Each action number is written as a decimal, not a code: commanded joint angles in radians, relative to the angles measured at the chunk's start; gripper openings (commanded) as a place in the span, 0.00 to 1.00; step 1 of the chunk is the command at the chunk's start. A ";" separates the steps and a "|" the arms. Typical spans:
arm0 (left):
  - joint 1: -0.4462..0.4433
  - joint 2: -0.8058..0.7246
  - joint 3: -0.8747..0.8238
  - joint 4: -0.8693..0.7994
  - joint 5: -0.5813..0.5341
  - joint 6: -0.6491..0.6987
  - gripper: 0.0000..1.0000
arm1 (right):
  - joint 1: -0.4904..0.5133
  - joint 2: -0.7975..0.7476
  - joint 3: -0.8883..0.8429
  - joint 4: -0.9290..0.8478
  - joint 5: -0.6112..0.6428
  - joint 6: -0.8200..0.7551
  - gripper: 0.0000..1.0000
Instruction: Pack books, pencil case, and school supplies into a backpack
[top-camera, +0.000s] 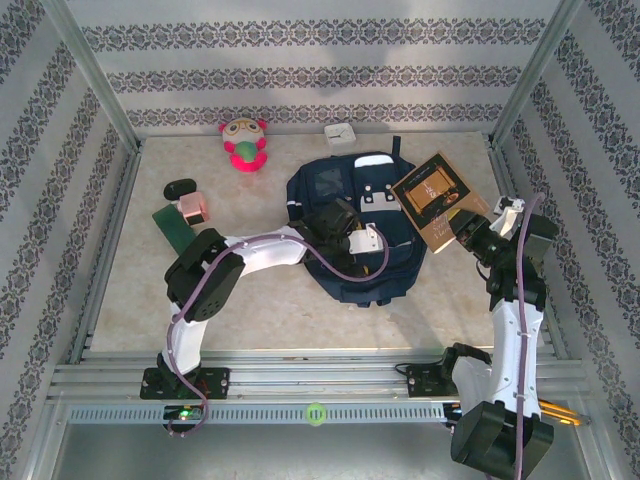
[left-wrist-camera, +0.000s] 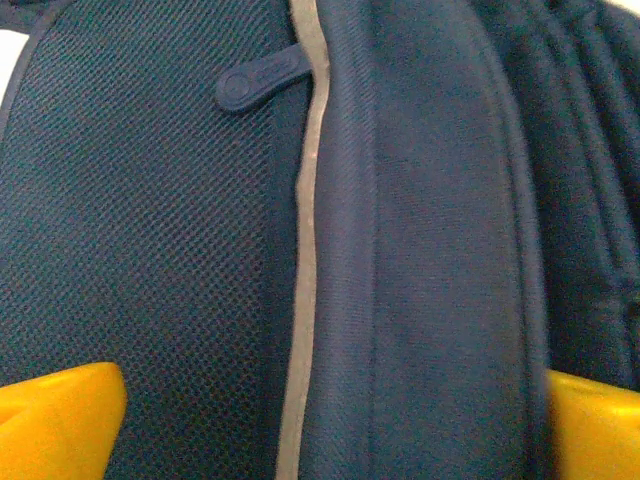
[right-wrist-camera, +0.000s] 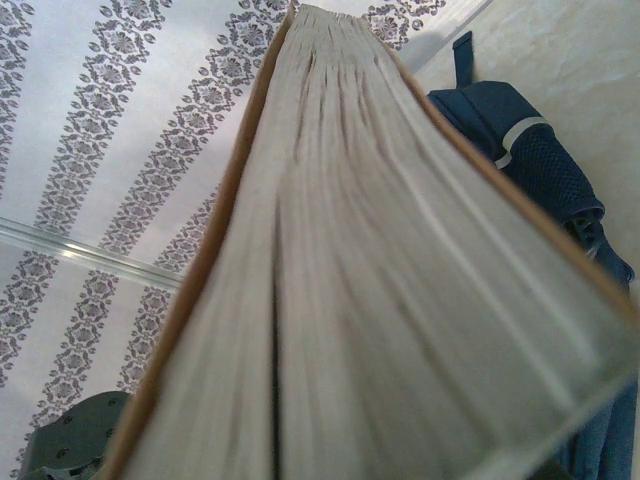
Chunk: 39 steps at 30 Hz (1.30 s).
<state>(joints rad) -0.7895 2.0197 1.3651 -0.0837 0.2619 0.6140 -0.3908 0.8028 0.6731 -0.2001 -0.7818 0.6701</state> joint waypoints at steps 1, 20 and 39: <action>-0.012 0.017 -0.022 0.101 -0.128 -0.007 0.80 | -0.001 -0.038 -0.004 0.031 -0.009 -0.020 0.00; -0.001 -0.433 -0.056 -0.049 -0.279 -0.509 0.00 | -0.008 -0.168 0.124 -0.372 0.354 0.146 0.00; 0.032 -0.360 0.153 -0.060 -0.333 -0.686 0.00 | 0.206 -0.297 0.069 -0.420 0.115 0.358 0.00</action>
<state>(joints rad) -0.7708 1.6699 1.4555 -0.2039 -0.0746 -0.0284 -0.2352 0.5392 0.7757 -0.7189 -0.5957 0.9108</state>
